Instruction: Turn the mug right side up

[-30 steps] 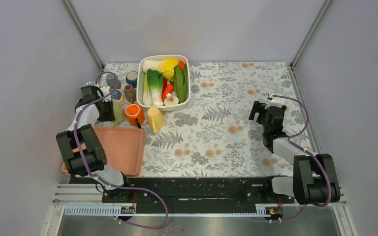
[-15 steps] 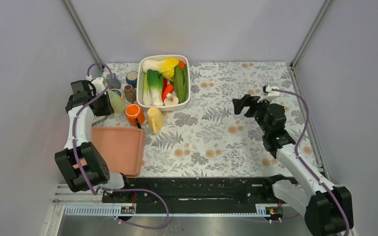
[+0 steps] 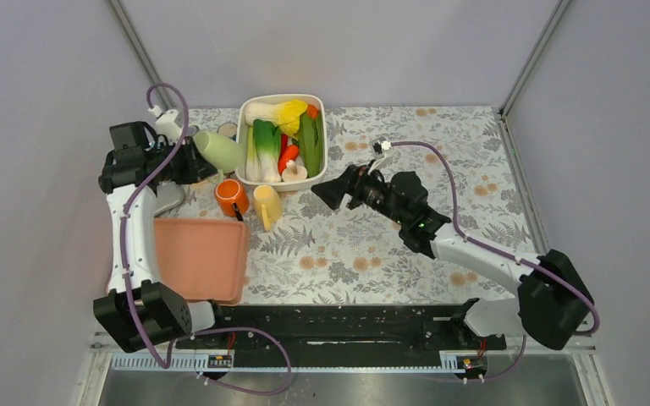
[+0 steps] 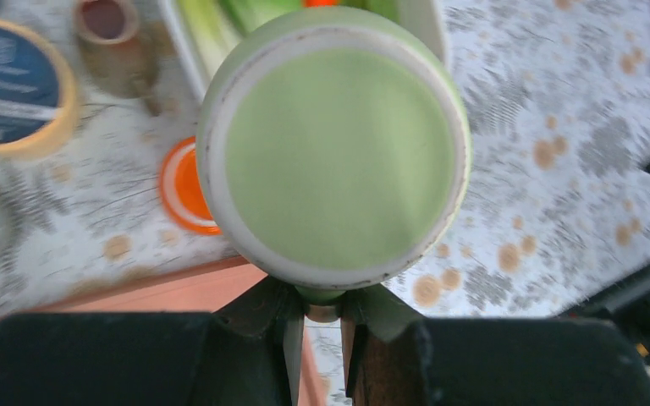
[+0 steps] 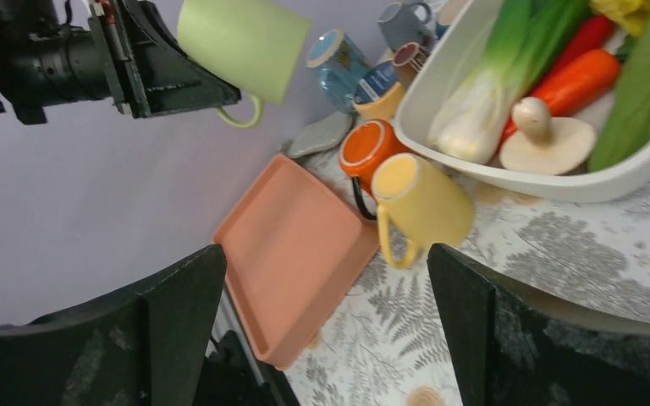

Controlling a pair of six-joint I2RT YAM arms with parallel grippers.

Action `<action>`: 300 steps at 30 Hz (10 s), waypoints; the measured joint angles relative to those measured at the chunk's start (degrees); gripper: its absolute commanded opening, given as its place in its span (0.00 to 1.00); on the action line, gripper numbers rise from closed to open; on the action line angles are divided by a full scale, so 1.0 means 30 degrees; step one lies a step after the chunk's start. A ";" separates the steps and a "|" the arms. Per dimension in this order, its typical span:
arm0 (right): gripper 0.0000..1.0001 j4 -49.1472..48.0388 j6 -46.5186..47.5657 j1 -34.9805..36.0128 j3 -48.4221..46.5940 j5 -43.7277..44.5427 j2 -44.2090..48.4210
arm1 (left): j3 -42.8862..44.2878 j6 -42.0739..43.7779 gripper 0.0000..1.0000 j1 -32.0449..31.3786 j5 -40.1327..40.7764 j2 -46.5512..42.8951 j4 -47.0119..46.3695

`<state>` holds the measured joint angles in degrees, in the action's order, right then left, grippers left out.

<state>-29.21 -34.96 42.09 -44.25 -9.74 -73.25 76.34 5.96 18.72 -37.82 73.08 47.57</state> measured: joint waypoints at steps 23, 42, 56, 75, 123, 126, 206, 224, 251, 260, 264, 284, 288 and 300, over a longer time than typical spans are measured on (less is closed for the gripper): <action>0.67 -0.7650 -0.6346 0.1202 -0.3184 -0.2419 -0.5858 | 0.0182 -0.1690 0.00 -0.7737 -0.5894 -0.0095 0.1188; 0.00 -0.6776 -0.2273 0.1887 -0.2849 -0.1909 -0.4612 | -0.1406 -0.1275 0.64 -0.8699 -0.5712 0.0044 0.0168; 0.00 1.1526 1.3901 0.3446 -0.5865 0.1209 -0.3388 | -0.0532 0.2127 0.89 -0.7155 -0.2433 -0.0568 0.1829; 0.00 1.4775 2.5973 0.7060 -0.5187 0.1654 -0.2623 | 0.1770 0.0503 0.84 -1.7529 0.6441 0.0393 0.1639; 0.00 1.1657 2.3423 0.7344 -0.5676 0.2579 -0.5938 | -0.2404 0.4029 0.00 -1.9955 1.1817 0.2463 -0.1938; 0.04 1.1715 2.3540 0.7344 -0.5676 0.2565 -0.6455 | -0.3140 0.4262 0.00 -1.9824 1.1577 0.2688 -0.2623; 0.70 1.1621 1.4127 0.2353 0.1253 0.4116 0.4728 | -0.0605 0.7504 0.00 1.0389 0.7191 0.4765 -0.1792; 0.71 1.1067 1.3835 0.2339 0.1770 0.4393 0.4699 | -0.1413 0.7468 0.29 1.0404 0.6900 0.7249 -0.4728; 0.76 1.0681 1.2568 0.2157 0.1763 0.5071 0.3439 | -0.0699 0.7621 0.68 0.5377 0.5217 0.1464 -0.0051; 0.76 1.0061 1.1431 0.2069 0.1902 0.6470 0.3424 | -0.2215 0.4765 0.69 -0.6732 0.5901 -0.1734 0.0648; 0.76 0.9493 1.0885 0.2069 0.2441 0.6754 0.3526 | -0.3774 0.2951 0.70 -1.0877 0.6951 -0.0342 0.0175; 0.77 0.6098 0.9755 0.2040 0.5901 0.8043 0.7155 | -0.5246 -0.1581 0.45 -1.1562 1.0841 0.6302 -0.4583; 0.77 0.5690 0.9763 0.2040 0.5909 0.8036 0.7191 | -0.5246 -0.1705 0.20 -1.1562 1.0899 0.6324 -0.4750; 0.86 0.5493 0.8531 0.2033 0.5865 0.7184 0.6419 | -0.5209 -0.1581 0.00 -1.1519 0.8364 0.6149 -0.4590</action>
<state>-12.73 -9.37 48.18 -26.65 11.81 -54.00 60.71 1.21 -15.84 -12.73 91.53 33.80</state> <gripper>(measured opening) 0.822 0.213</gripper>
